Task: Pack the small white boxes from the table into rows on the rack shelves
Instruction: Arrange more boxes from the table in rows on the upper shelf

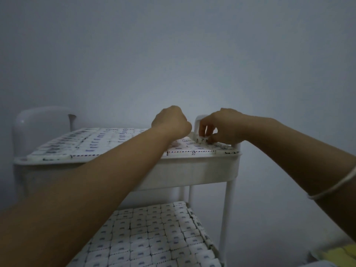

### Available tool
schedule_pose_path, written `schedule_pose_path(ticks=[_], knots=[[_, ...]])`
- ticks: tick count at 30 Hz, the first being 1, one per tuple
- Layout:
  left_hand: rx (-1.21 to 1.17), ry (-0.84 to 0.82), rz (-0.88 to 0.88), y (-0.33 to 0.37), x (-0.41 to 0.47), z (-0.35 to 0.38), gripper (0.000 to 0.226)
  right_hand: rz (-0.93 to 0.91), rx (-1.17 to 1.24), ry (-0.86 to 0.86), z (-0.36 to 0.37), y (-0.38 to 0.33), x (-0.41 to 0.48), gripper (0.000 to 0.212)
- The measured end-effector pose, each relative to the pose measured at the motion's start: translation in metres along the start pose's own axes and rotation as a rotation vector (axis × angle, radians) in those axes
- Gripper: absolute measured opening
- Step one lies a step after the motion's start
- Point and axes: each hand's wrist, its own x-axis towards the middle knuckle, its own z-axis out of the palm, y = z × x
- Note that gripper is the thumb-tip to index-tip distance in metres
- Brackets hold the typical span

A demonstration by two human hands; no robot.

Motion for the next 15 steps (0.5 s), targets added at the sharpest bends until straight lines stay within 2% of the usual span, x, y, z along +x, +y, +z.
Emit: schedule_pose_path(ticks=[2,4,7,11,15], knots=[[-0.003,-0.013,0.005,0.002,-0.001,0.001,0.02,0.006,-0.043,-0.048,0.0,-0.003,0.0,0.026],[-0.022,-0.006,0.02,0.004,-0.002,0.003,0.018,0.021,-0.058,-0.098,-0.003,-0.006,-0.003,0.041],[-0.134,-0.003,0.025,0.008,-0.006,0.0,0.017,0.027,-0.047,-0.107,-0.006,-0.011,-0.01,0.056],[-0.423,-0.007,-0.036,0.009,-0.022,-0.025,0.027,0.044,0.038,0.035,-0.01,-0.022,-0.024,0.056],[-0.451,-0.027,-0.019,-0.005,-0.065,-0.062,0.036,0.008,0.282,0.306,-0.014,-0.049,-0.056,0.036]])
